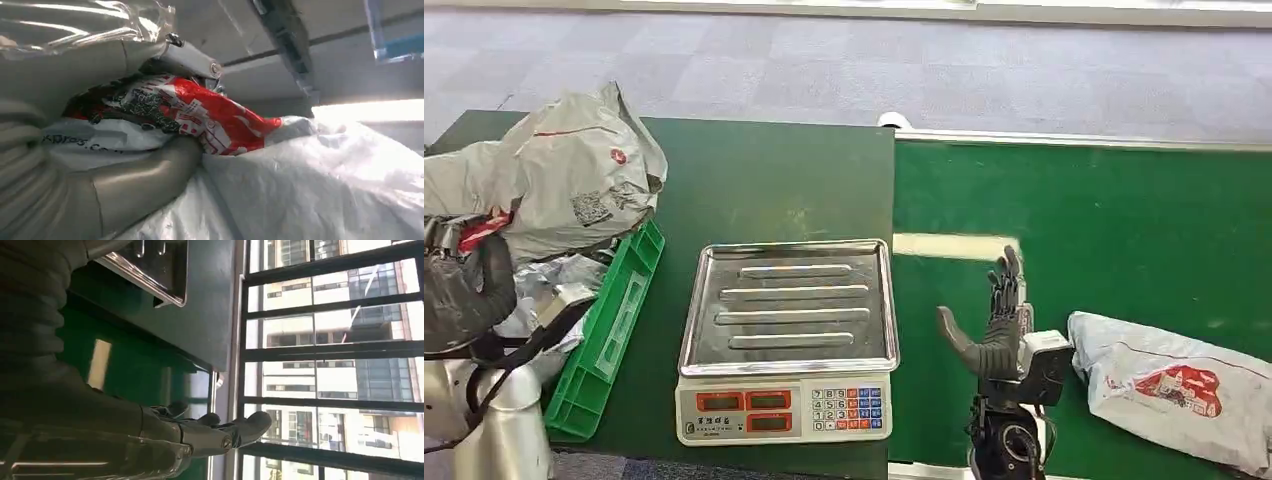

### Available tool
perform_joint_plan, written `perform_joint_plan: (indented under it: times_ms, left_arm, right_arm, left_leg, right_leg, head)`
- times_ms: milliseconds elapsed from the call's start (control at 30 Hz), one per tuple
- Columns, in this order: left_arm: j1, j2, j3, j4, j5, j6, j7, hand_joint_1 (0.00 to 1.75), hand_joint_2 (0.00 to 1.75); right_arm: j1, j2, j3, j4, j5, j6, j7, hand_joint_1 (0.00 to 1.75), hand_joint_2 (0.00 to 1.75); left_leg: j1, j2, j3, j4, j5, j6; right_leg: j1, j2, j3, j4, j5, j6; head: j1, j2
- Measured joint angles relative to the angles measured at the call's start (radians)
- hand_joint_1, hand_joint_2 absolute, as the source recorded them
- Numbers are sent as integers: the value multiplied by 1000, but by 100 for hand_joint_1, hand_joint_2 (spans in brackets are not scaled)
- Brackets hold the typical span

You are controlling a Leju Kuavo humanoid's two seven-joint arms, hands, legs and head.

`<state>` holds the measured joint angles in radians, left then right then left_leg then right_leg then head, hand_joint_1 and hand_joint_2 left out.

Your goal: Moved the parcel from conveyor to table for the left to box.

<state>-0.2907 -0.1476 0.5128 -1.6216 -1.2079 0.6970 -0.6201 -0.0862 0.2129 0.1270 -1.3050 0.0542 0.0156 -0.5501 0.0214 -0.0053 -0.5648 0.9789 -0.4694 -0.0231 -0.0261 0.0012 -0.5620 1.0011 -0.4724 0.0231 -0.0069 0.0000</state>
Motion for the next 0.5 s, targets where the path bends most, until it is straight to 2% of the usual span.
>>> perform_joint_plan:
  times_ms: [133, 233, 367, 500]
  left_arm:
    - [-5, 75, -14, 99, -86, -10, 341, 175, 175]
    - [-4, 121, -42, 148, -110, -31, 444, 175, 175]
    - [4, 180, -95, 196, -181, -163, 624, 175, 175]
    - [15, 206, -125, 225, -226, -251, 688, 175, 175]
  right_arm:
    - [13, -1, -6, -22, 4, -4, 6, 0, 175]
    - [16, -1, -11, -31, 7, -3, 10, 0, 175]
    - [16, -1, -18, -34, 15, 4, 12, 0, 175]
    - [16, -1, -26, -42, 21, 11, 16, 0, 175]
  left_leg:
    - [1, 2, 0, 0, 0, 0]
    - [1, 1, -1, 0, 0, 0]
    - [0, 2, -1, 0, 0, 0]
    - [0, 1, -1, 0, 0, 0]
  right_leg:
    - [1, 2, -1, 0, 0, 0]
    - [1, 1, -1, 0, 0, 0]
    - [0, 2, -1, 0, 0, 0]
    - [0, 1, -1, 0, 0, 0]
  head:
    - [0, 0]
    - [0, 0]
    - [0, 0]
    - [0, 0]
